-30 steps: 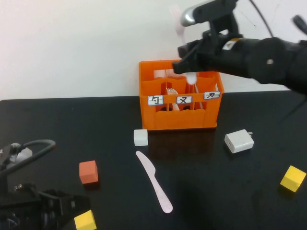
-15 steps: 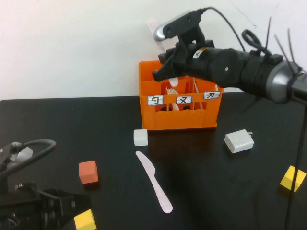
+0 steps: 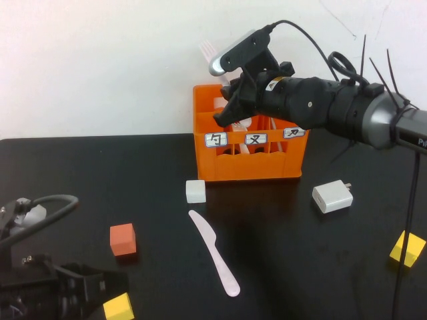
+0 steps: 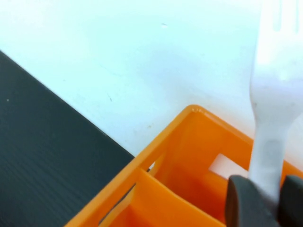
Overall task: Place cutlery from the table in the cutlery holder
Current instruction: Place the fork on the box
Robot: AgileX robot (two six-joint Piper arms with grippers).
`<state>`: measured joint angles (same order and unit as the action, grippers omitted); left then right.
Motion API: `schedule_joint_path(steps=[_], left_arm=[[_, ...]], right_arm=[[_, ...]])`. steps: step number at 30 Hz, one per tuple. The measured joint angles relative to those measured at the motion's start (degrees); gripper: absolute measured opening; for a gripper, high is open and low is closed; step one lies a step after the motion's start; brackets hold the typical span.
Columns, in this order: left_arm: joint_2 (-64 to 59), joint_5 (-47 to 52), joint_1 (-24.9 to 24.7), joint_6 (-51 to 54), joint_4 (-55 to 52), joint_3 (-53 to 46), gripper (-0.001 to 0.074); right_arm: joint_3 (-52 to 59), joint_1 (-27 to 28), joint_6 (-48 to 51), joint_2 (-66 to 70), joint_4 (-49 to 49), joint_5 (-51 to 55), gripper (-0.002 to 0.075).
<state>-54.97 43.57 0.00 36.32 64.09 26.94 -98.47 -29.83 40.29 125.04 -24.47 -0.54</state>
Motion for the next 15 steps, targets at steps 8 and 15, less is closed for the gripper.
schedule_joint_path(steps=[8, 15], left_arm=[[0.0, 0.8, 0.0, 0.4, 0.1, 0.0, -0.0001], [0.0, 1.4, 0.0, 2.6, 0.1, 0.0, -0.0001]], right_arm=[[0.0, 0.1, 0.7, 0.2, 0.0, 0.0, 0.0346], [0.0, 0.1, 1.3, -0.9, 0.0, 2.9, 0.0357]])
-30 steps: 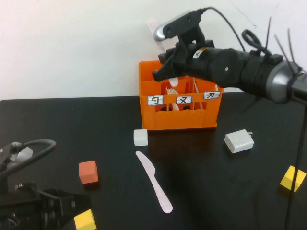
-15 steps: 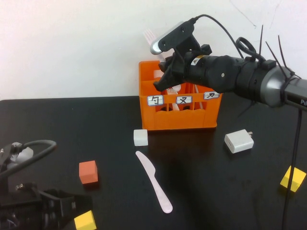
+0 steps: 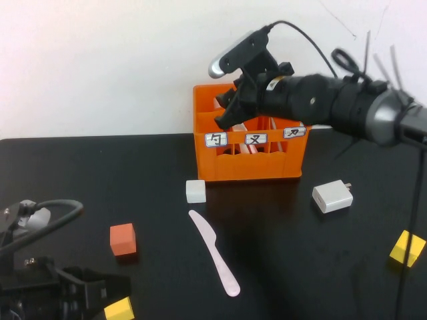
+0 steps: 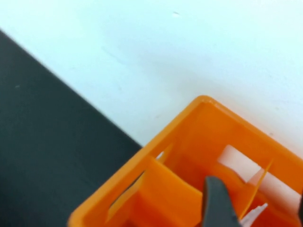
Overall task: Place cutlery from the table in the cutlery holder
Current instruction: Place the fork on the box, then pick up the knife
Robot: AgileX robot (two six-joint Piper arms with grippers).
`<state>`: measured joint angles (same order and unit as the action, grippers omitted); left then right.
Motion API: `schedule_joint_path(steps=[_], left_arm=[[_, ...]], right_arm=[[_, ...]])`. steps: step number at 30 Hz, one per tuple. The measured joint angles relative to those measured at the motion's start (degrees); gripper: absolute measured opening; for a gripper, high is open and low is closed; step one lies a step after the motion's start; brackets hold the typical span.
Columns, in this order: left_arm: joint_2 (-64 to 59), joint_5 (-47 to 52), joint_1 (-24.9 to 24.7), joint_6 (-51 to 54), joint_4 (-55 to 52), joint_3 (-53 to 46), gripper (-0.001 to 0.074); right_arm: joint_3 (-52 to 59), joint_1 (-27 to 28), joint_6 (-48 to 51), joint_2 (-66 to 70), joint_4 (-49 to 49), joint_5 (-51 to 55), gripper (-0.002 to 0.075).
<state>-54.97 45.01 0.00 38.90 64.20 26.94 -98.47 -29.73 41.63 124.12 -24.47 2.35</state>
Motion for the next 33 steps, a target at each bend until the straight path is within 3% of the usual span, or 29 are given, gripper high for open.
schedule_joint_path(steps=[5, 13, 19, 22, 29, 33], left_arm=[[0.0, 0.0, 0.0, 1.7, 4.2, 0.0, -0.0001], [-0.4, -5.1, 0.0, 11.3, 16.7, 0.0, -0.0001], [-2.3, -9.2, 0.0, 19.7, 24.2, 0.3, -0.0001], [-2.3, -13.3, 0.0, 20.4, 24.8, 2.0, -0.0001], [-2.5, -29.2, 0.0, 11.3, 18.9, 4.0, -0.0001], [-3.8, -26.6, 0.0, 4.1, 11.4, 4.0, -0.0001]], right_arm=[[-0.2, 0.0, 9.6, -5.9, 2.3, 12.3, 0.0274], [-0.5, 0.0, 16.5, -16.2, 9.4, 32.4, 0.0034], [-0.5, 0.0, 11.3, -21.7, 17.2, 41.2, 0.0001], [-0.5, 0.0, 3.8, -24.8, 21.5, 43.9, -0.0001], [0.3, 0.0, -8.8, -32.9, 23.7, 50.3, -0.0002], [4.6, 0.0, -9.9, -36.6, 23.9, 52.3, -0.0002]])
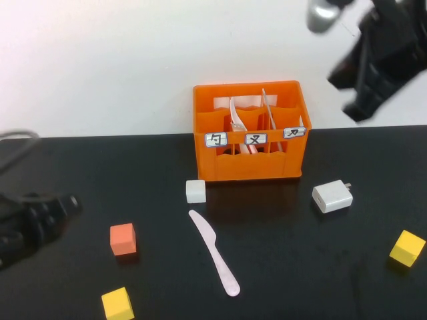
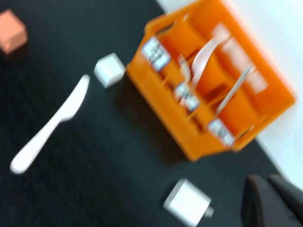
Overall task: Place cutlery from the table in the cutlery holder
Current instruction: Pick up the knife
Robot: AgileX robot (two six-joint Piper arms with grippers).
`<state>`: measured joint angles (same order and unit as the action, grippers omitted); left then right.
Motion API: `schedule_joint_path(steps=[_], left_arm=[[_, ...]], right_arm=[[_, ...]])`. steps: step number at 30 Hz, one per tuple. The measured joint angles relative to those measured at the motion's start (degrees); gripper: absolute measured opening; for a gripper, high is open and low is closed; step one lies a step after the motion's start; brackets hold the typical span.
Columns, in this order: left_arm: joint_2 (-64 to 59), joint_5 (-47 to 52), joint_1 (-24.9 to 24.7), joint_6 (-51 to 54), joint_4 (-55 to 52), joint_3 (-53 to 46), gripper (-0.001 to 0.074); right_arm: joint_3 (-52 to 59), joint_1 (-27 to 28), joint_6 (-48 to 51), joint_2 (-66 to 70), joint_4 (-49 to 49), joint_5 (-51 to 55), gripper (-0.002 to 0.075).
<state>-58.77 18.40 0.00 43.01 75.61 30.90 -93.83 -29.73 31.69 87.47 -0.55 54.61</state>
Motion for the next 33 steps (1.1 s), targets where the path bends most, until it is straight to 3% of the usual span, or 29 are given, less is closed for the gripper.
schedule_joint_path(steps=[8, 13, 17, 25, 29, 33], left_arm=[[-8.0, 16.7, 0.0, -30.9, -38.1, 5.9, -0.0001], [-13.4, 24.1, -0.8, -39.2, -44.1, 9.9, -0.0001], [-14.6, 22.0, -7.3, -45.9, -47.1, 10.7, -0.0001], [-20.8, 13.5, -26.8, -64.4, -56.8, 14.8, -0.0001], [-28.0, 14.1, -31.5, -67.1, -58.6, 21.0, -0.0001], [-36.0, 17.5, -33.0, -70.1, -61.9, 27.9, -0.0001]], right_arm=[[15.4, 0.0, -1.9, -10.4, 0.0, -3.0, -0.0002], [28.2, -0.2, -2.0, -16.8, -4.2, -8.0, -0.0002], [39.1, -0.5, -2.4, -21.0, -6.0, -13.2, -0.0002], [53.7, -0.5, -3.2, -25.5, -8.4, -18.7, -0.0002], [57.8, -0.5, -3.5, -26.4, -8.9, -19.5, -0.0002], [60.3, -0.5, -3.7, -27.5, -9.3, -20.0, -0.0002]])
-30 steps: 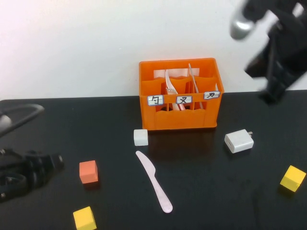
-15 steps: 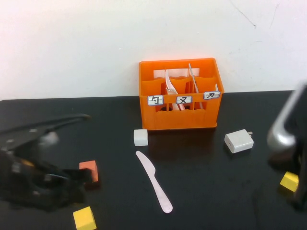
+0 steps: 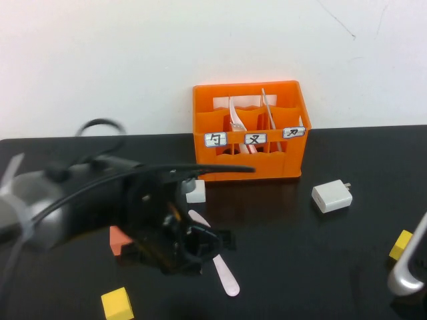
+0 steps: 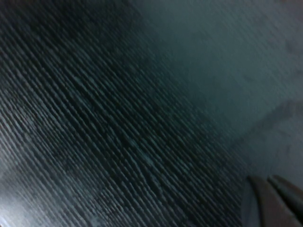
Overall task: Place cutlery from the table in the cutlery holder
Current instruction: Pick up the knife
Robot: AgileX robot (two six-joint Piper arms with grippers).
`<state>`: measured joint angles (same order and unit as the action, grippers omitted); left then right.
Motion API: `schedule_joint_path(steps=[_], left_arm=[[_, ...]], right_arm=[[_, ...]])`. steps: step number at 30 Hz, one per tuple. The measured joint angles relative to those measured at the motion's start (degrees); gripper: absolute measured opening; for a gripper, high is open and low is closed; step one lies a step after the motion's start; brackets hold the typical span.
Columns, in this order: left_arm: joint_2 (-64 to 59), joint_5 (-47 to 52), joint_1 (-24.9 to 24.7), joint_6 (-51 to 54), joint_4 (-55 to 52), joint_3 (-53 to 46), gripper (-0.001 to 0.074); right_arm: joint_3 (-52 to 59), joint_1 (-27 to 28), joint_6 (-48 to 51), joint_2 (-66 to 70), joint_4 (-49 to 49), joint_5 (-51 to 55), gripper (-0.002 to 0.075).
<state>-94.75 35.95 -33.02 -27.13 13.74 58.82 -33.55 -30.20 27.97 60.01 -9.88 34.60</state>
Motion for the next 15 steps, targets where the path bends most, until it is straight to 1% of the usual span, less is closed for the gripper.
schedule_joint_path(steps=[2, 4, 7, 9, 11, 12, 15], left_arm=[[-3.5, 1.7, 0.0, -2.0, -2.8, 2.9, 0.0021], [-5.9, 2.3, 0.0, -2.6, -4.6, 5.0, 0.0073], [-9.5, 3.1, 0.0, -2.5, -5.1, 7.9, 0.0216], [-11.6, 4.2, 0.0, -1.9, -5.1, 10.1, 0.0337], [-13.9, 5.4, 0.0, -1.2, -5.2, 12.8, 0.0402], [-15.0, 6.2, 0.0, -1.0, -5.6, 14.4, 0.0421], [-18.8, 9.8, 0.0, -0.4, -7.0, 19.1, 0.0445]], right_arm=[[0.3, 0.0, 0.0, -0.4, 0.0, 0.0, -0.0002], [0.3, 0.0, 0.0, -0.9, 0.0, 0.0, -0.0002], [0.3, 0.0, 0.0, -1.5, 0.0, 0.0, -0.0002], [0.3, 0.0, 0.0, -1.7, 0.0, 0.0, -0.0002], [0.3, 0.0, 0.0, -1.7, 0.1, 0.3, -0.0002], [0.3, 0.0, 0.0, -1.8, 0.4, 0.7, -0.0002], [0.3, 0.0, 0.0, -1.8, 0.8, 1.5, -0.0002]])
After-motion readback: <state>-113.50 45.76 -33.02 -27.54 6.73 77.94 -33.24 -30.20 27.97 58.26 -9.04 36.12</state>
